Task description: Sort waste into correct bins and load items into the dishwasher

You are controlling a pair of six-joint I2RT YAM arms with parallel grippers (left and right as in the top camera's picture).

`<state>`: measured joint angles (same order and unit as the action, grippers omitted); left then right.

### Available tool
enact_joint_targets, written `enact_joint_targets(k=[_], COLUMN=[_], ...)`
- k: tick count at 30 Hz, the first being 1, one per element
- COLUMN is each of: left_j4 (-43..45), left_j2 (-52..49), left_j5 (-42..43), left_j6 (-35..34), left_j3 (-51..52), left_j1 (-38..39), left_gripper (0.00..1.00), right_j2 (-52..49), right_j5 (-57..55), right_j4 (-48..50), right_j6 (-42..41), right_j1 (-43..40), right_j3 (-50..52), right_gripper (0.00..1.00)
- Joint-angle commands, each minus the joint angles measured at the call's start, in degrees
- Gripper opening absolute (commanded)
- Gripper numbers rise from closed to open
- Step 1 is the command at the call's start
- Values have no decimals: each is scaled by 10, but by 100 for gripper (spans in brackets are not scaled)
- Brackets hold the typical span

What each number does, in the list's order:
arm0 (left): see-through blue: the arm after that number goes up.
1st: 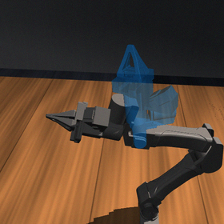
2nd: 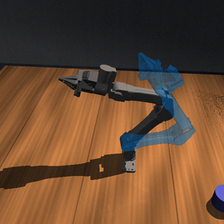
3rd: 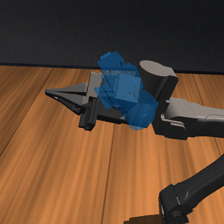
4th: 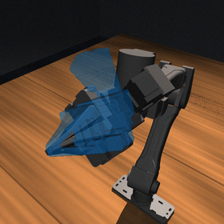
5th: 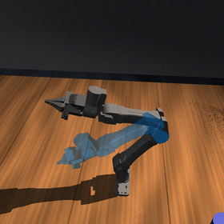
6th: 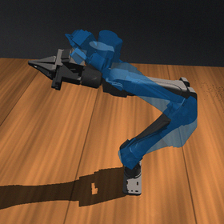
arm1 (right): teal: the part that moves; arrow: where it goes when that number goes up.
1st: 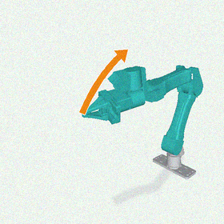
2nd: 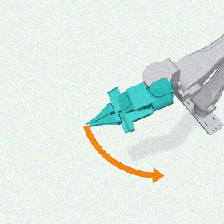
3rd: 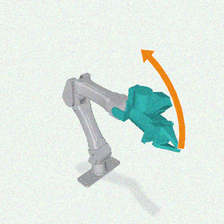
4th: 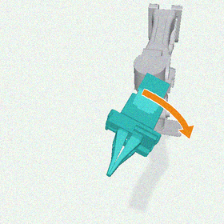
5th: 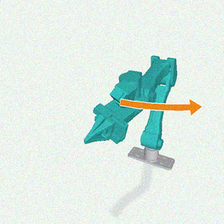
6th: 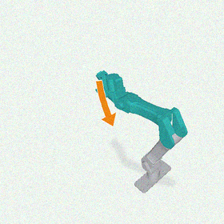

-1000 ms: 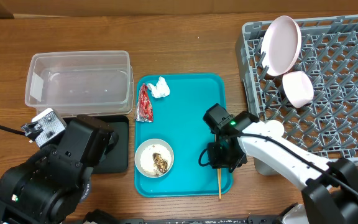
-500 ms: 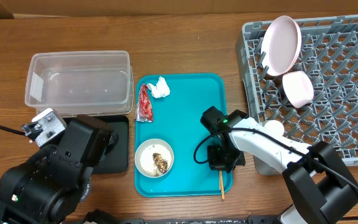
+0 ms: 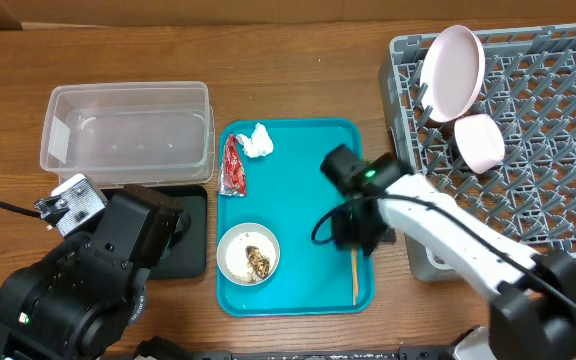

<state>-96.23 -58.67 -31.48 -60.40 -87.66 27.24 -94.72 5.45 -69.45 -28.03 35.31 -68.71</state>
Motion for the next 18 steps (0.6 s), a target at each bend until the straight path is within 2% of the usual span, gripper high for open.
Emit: enact_joint_targets(k=[1,3,6,13,18], left_j4=[1,1,1,1,1], left_j2=[-1,-1,-1,-1,-1], left_j5=[0,0,0,0,0], left_j6=[-14,-14,-14,-14,-14], left_j3=[-6,-6,-6,-6,-6], left_j1=[-3,-3,-3,-3,-3], left_gripper=[100,100,100,100,100], right_j2=[31,31,31,30,30], right_j5=[-92,-140,-175,-174,-174], right_j4=[-2,4,56,207,257], right_j6=[1,2,49,188,260], right_j1=[-42,-73,-120,-205,-232], right_j3=[-50,-70,-72,-72,-72], right_gripper=[4,4,4,4,4])
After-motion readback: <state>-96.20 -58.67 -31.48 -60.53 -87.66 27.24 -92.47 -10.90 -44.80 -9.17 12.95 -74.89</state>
